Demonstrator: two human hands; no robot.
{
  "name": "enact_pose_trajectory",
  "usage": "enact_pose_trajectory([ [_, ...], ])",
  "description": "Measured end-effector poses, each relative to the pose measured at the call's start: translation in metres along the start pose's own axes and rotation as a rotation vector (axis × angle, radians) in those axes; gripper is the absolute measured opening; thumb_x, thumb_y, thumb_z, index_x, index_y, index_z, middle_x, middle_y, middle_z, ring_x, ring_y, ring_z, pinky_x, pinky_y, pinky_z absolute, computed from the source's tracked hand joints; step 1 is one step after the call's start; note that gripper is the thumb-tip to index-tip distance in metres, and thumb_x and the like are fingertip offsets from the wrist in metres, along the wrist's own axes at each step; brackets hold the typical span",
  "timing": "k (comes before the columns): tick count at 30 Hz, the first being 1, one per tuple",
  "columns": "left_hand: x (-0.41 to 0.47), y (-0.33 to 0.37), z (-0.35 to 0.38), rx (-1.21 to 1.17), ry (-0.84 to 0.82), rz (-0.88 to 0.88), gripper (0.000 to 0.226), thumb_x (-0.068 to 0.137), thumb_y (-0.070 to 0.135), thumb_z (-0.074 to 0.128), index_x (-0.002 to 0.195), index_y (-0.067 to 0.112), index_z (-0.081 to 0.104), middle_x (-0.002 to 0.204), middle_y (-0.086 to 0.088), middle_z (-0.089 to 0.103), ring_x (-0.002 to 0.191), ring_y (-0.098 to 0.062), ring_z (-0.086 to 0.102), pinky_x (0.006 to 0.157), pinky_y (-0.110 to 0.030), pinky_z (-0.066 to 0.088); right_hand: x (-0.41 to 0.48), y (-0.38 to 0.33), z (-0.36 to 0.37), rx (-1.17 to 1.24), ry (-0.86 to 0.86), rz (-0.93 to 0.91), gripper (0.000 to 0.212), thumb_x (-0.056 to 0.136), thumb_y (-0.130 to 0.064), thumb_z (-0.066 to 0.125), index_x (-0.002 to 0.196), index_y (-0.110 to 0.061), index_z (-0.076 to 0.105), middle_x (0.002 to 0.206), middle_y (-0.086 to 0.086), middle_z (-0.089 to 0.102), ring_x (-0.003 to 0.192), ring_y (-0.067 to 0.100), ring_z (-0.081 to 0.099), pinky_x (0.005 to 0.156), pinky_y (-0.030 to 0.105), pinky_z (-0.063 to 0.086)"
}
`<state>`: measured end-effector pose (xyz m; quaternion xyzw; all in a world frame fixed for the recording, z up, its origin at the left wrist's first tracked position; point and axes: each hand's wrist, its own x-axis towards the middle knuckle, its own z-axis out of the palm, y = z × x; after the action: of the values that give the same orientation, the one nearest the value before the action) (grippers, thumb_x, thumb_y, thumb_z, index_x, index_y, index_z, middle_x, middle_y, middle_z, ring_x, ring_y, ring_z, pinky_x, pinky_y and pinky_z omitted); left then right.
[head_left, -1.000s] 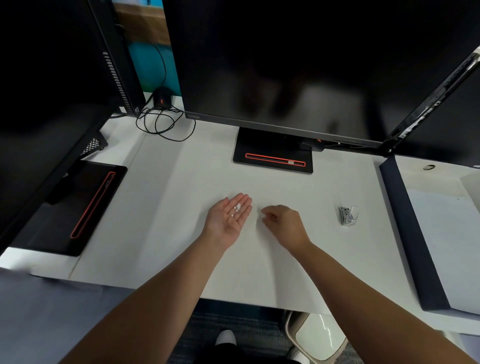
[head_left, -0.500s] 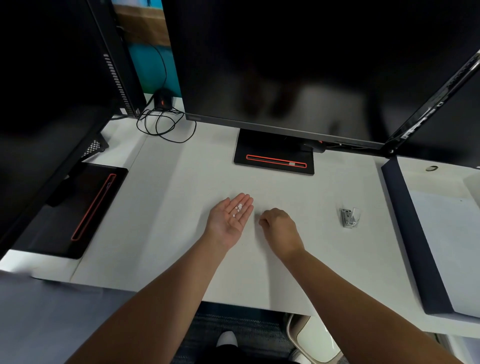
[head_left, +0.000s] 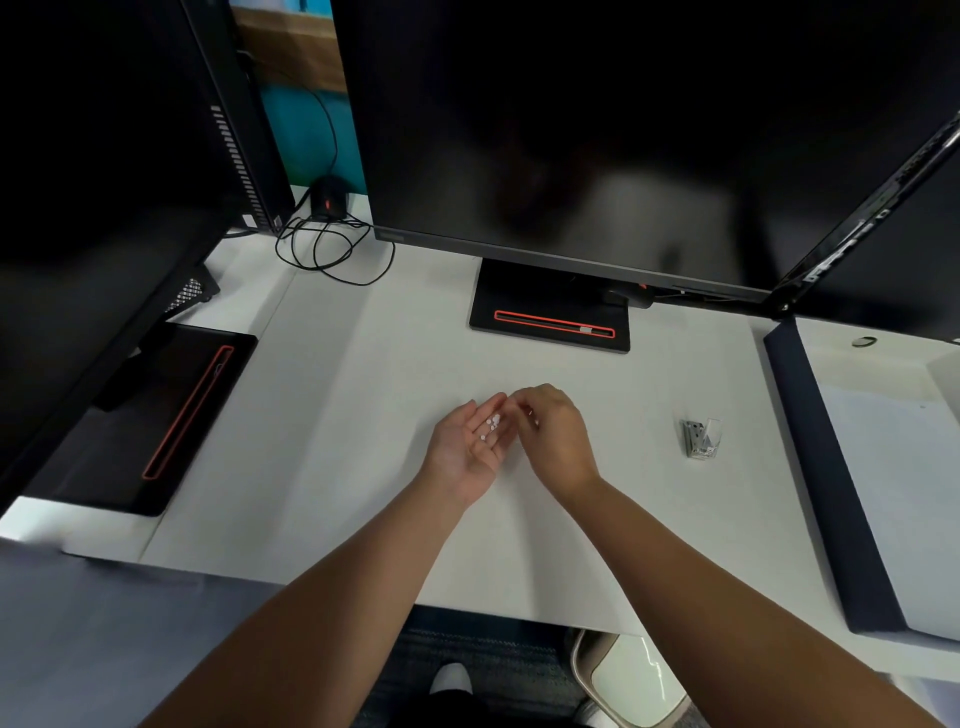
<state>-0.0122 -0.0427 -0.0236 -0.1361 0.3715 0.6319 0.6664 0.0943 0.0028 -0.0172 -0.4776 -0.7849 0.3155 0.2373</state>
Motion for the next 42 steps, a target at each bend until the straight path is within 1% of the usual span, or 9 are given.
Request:
enact_pose_trajectory([
  [6,-0.001,-0.002,0.000,-0.001,0.003,-0.013,0.033,0.100,0.019,0.038,0.107,-0.002,0.063,0.105,-0.015,0.068,0.091,-0.021,0.066,0.077,-0.030,0.052,0.000,0.006,-0.002,-0.074,-0.031,-0.026,0.018,0.091,-0.007,0.055,0.097,-0.010,0.072,0.091,0.009,0.066,0.092,0.021,0.053,0.078,0.023,0.039],
  [10,-0.002,-0.002,0.000,0.006,-0.006,-0.025,0.034,0.100,0.020,0.038,0.106,-0.002,0.063,0.090,-0.016,0.074,0.088,-0.022,0.069,0.080,-0.031,0.052,0.003,0.005,-0.004,-0.024,-0.016,0.025,0.008,0.086,-0.012,0.061,0.084,-0.012,0.069,0.085,-0.004,0.058,0.087,0.013,0.052,0.071,0.013,0.036],
  [12,-0.002,-0.002,0.000,0.007,-0.009,-0.025,0.034,0.100,0.020,0.038,0.106,-0.003,0.063,0.090,-0.017,0.074,0.089,-0.023,0.069,0.081,-0.032,0.052,0.004,0.004,-0.006,0.014,-0.025,0.033,0.011,0.087,-0.013,0.060,0.083,-0.012,0.070,0.085,-0.003,0.061,0.086,0.013,0.053,0.072,0.018,0.039],
  [15,-0.003,0.002,-0.003,-0.021,-0.021,-0.021,0.035,0.100,0.019,0.038,0.108,-0.006,0.062,0.101,-0.019,0.070,0.099,-0.027,0.066,0.084,-0.035,0.051,0.004,0.009,-0.015,0.054,0.035,0.050,0.018,0.092,-0.011,0.055,0.093,-0.009,0.072,0.095,0.004,0.068,0.090,0.015,0.059,0.080,0.021,0.044],
  [19,-0.004,0.011,-0.009,-0.063,-0.024,0.003,0.034,0.100,0.018,0.039,0.109,-0.007,0.060,0.109,-0.019,0.066,0.102,-0.028,0.064,0.091,-0.037,0.049,-0.006,0.035,-0.015,-0.126,-0.035,0.074,0.028,0.093,0.002,0.047,0.111,-0.004,0.068,0.115,0.012,0.067,0.108,0.024,0.060,0.088,0.009,0.032],
  [24,-0.003,0.017,-0.008,-0.122,-0.007,0.017,0.032,0.099,0.017,0.041,0.105,-0.007,0.062,0.102,-0.017,0.065,0.094,-0.026,0.064,0.080,-0.034,0.052,-0.020,0.045,0.000,-0.304,-0.162,-0.075,0.033,0.086,0.008,0.046,0.110,-0.001,0.067,0.096,0.018,0.064,0.091,0.036,0.057,0.077,0.031,0.046],
  [28,-0.003,0.018,-0.007,-0.124,-0.011,0.020,0.031,0.099,0.017,0.041,0.103,-0.006,0.062,0.101,-0.016,0.065,0.094,-0.026,0.064,0.081,-0.034,0.052,-0.031,0.039,0.003,-0.311,-0.245,-0.176,0.043,0.081,0.011,0.042,0.114,-0.002,0.066,0.102,0.018,0.065,0.096,0.034,0.057,0.080,0.027,0.042],
  [36,-0.003,0.021,-0.013,-0.134,-0.011,0.038,0.032,0.100,0.017,0.040,0.104,-0.007,0.061,0.102,-0.017,0.066,0.095,-0.026,0.065,0.077,-0.034,0.053,-0.017,0.042,0.004,-0.351,-0.208,-0.147,0.049,0.086,0.010,0.041,0.132,-0.004,0.052,0.126,0.014,0.057,0.118,0.032,0.049,0.099,0.029,0.039],
  [42,-0.004,0.027,-0.016,-0.167,-0.013,0.062,0.032,0.100,0.017,0.041,0.103,-0.007,0.062,0.102,-0.017,0.066,0.096,-0.026,0.064,0.077,-0.034,0.053,-0.034,0.037,0.007,-0.305,-0.247,-0.243,0.049,0.081,0.012,0.043,0.123,-0.005,0.061,0.125,0.013,0.061,0.119,0.028,0.053,0.101,0.026,0.038],
])
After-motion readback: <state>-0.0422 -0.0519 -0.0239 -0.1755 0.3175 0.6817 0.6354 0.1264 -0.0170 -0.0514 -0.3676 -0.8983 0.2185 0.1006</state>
